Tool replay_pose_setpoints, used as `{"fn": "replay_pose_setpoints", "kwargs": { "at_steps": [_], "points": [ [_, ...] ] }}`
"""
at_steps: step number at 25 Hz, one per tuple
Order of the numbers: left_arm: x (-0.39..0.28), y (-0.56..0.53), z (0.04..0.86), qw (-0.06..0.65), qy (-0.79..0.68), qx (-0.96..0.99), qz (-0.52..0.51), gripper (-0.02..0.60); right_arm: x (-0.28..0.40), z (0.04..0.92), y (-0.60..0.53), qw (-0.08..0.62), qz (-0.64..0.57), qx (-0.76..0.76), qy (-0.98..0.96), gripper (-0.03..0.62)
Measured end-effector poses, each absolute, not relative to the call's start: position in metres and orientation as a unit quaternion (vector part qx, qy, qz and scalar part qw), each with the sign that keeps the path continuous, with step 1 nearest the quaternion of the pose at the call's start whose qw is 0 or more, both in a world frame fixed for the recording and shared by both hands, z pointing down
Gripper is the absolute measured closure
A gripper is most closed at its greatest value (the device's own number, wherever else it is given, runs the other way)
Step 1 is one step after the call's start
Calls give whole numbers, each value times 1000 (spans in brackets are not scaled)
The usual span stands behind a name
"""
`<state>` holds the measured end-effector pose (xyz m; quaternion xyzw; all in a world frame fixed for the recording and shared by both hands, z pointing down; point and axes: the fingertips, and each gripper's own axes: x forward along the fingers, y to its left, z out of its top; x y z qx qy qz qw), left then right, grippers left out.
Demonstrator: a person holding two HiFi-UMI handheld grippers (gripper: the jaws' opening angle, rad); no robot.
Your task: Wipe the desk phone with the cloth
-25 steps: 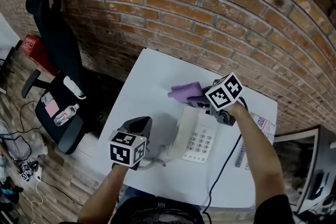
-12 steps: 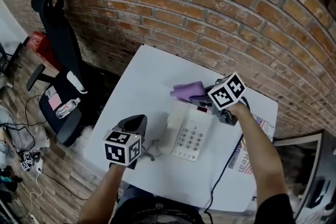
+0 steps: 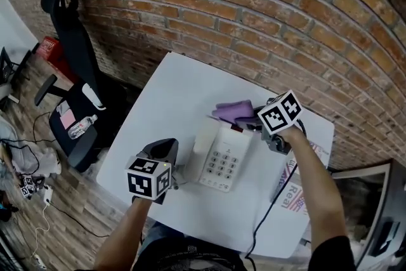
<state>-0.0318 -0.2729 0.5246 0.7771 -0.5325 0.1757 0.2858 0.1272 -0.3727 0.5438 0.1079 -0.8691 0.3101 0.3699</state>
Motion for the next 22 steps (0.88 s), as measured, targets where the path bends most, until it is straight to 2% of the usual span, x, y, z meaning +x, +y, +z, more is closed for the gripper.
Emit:
{"fn": "replay_pose_setpoints", "kwargs": {
  "at_steps": [9,22],
  "points": [
    [-24,-263,515,277,-538,776,180,577,149,536,-374,345,305,144,-876,549],
    [-8,-279,468,235,-508,811,169,577,197,457,-357,276,228,291,-887,549]
  ]
}}
